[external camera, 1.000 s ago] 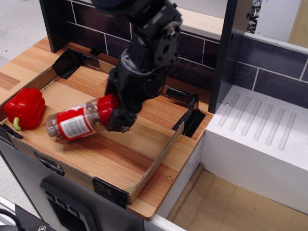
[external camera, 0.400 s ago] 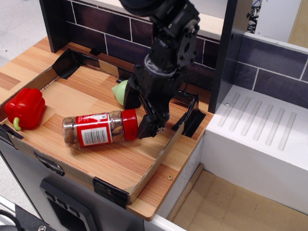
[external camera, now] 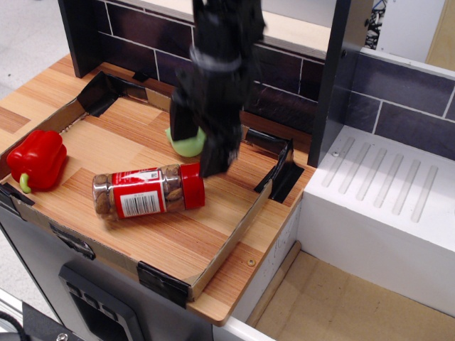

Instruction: Topple basil bottle

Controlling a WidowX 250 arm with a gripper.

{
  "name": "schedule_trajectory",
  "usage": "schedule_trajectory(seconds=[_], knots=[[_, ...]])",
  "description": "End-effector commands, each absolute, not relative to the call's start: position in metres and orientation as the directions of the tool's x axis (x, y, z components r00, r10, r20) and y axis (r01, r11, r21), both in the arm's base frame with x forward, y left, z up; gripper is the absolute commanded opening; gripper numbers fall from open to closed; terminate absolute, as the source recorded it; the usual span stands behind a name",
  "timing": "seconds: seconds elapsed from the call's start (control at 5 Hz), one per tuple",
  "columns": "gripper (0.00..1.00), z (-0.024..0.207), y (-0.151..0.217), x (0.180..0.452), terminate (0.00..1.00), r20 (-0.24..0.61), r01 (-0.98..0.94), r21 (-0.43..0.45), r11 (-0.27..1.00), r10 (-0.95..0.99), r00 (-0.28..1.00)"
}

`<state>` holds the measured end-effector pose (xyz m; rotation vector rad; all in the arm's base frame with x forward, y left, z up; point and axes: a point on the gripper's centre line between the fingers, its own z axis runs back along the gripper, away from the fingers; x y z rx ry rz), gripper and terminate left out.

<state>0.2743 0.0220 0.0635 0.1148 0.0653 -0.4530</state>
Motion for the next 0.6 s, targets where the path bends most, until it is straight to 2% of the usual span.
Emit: schedule_trajectory(seconds=[0.0,0.2,0.4], knots=[[1.00,0.0979,0.0270,0.2841,0.00,0.111,0.309,0.162,0.937,-0.329,0.938],[1.00,0.0979,0.0270,0.2841,0.00,0.111,0.309,0.162,0.937,-0.329,0.938],[1.00,0.0979,0.0270,0.2841,1.00,0.111,0.309,0.162,0.937,-0.329,0.938]])
